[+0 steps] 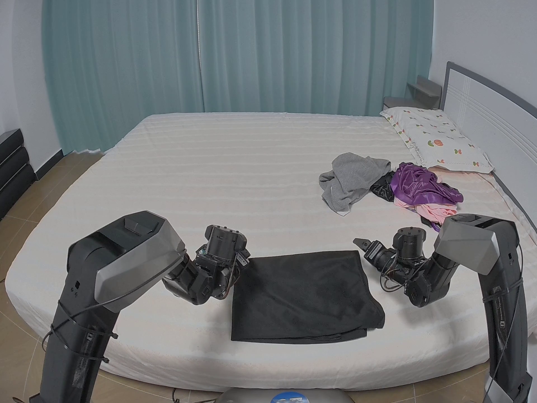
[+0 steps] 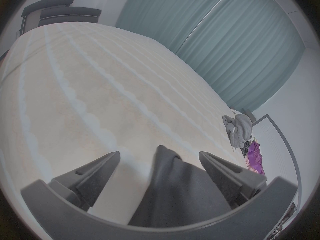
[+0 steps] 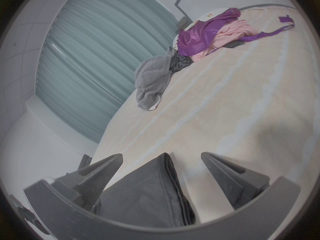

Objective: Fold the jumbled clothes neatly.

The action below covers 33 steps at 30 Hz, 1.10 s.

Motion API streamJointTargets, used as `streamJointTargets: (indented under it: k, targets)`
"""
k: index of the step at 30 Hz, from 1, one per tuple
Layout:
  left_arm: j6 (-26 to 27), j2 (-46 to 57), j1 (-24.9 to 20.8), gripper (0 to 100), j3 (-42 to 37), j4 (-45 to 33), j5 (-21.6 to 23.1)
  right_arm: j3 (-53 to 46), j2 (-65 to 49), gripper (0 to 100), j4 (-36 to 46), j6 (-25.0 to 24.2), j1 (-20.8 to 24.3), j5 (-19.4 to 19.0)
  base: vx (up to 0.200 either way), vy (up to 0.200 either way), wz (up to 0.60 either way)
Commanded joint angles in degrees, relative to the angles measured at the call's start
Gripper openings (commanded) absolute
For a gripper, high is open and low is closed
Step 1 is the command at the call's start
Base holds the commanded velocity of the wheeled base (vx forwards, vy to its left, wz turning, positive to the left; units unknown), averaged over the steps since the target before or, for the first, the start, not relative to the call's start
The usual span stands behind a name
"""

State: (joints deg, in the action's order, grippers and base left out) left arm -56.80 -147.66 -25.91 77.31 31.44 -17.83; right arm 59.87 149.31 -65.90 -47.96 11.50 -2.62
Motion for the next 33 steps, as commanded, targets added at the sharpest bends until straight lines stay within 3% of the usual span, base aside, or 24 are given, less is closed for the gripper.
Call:
streamJointTargets:
  k: [1,6,12,21,33]
  targets:
    - [-0.5,7.7,1.7,100,-10.1,3.2,3.8,-8.3,-6.3,100,-1.8,-4.9,-0.9,-0.5,0.0,0.0,0.0]
    - [-0.7,10.8,2.8,100,-14.2,5.5,8.5,-16.0,-8.2,100,-6.3,-7.5,-0.9,-0.5,0.0,0.0,0.0]
    - [-0.8,10.6,2.4,100,-14.4,5.4,9.0,-24.4,-8.1,100,-16.6,-7.5,-1.9,-2.8,0.0,0.0,0.0]
    - [-0.8,10.5,2.2,100,-14.4,5.2,9.1,-23.9,-6.0,100,-17.5,-7.3,-1.6,-3.7,-0.2,0.0,0.0]
    - [-0.9,10.0,2.0,100,-14.1,5.0,9.2,-23.8,-5.7,100,-17.5,-6.5,-1.5,-3.6,0.0,0.0,0.0]
